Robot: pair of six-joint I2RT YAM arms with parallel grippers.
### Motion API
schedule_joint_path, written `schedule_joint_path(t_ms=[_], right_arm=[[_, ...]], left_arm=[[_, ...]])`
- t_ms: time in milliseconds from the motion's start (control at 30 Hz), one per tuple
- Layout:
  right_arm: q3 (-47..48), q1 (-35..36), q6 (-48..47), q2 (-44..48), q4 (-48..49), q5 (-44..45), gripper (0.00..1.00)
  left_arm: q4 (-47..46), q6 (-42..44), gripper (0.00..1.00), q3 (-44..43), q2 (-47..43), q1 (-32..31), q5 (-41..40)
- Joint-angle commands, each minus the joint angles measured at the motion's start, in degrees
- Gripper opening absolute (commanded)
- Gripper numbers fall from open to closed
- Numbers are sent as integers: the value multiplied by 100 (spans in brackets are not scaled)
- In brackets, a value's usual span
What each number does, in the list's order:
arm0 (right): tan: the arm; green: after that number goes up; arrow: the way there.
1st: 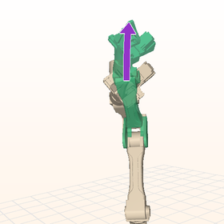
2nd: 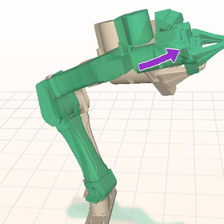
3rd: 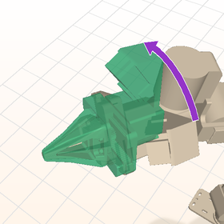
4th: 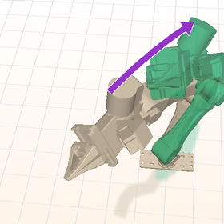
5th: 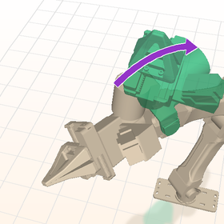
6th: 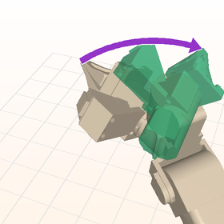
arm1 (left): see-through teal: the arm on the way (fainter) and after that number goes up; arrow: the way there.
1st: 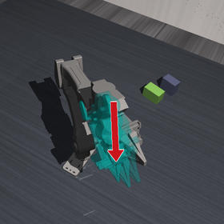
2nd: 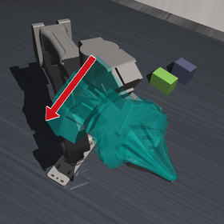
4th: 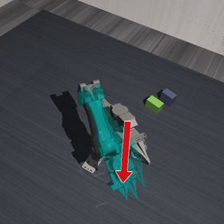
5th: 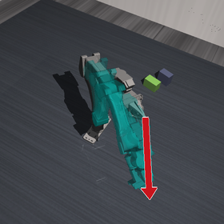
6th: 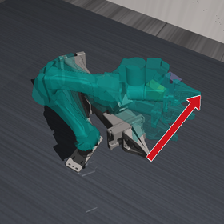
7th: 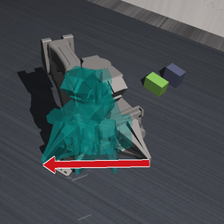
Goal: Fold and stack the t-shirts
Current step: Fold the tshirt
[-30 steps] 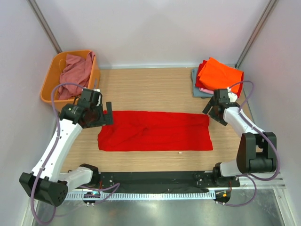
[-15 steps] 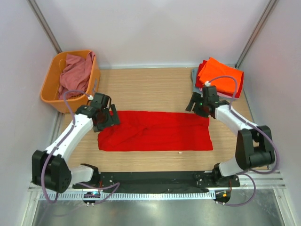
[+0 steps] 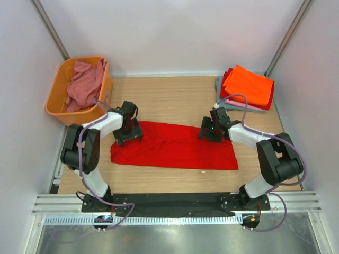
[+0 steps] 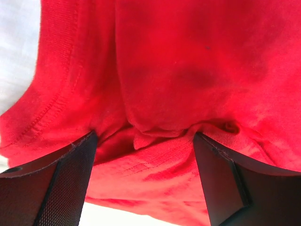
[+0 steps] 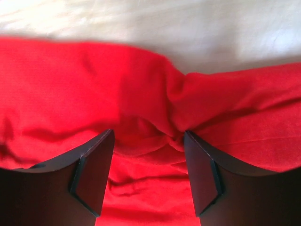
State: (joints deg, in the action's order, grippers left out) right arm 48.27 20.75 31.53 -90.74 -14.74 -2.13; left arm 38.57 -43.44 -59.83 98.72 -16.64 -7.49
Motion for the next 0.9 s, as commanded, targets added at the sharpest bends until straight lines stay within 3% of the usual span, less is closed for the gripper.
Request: schedule_joint_path(t_ms=[0,100,267,367,433,533,600,667,700,800,867], right_arm=[[-755,192,573,389,-116,-217,67],[-1108,403,819,1144,-274,-191,67],[-1706,1061,1818,2471,-503,-121,68],[-2084,2017,2932,3077,-276,115,67],[-2085,3132,3270,3229,240,448,67],[-1419,4242,2966,2756,368,697,70],[-570,4585,2318,2326,-53,1176,72],[-31,4701,2104,2289,-792,1626,76],[85,4658,1955,2471,-950,2185,78],[463,4141,1121,2920,-1066,2289,82],[839,3210,514,2966,-1005,1929,82]], left_arm=[[-526,-95,84,-659,814,12,-183],[-237,19,83,-1704,1638,12,-201],[641,301,79,-4418,3142,-49,-253],[968,467,80,-6255,4180,-190,34],[951,652,81,-7604,4907,-356,421],[723,1065,85,-9113,5560,-611,1590],[364,1241,90,-9318,5475,-787,1907],[-144,1364,99,-8899,4846,-884,2101],[-243,1530,100,-8696,4598,-963,2067],[-253,1750,100,-8107,3473,-972,1787],[96,1813,100,-8009,2972,-937,1164]])
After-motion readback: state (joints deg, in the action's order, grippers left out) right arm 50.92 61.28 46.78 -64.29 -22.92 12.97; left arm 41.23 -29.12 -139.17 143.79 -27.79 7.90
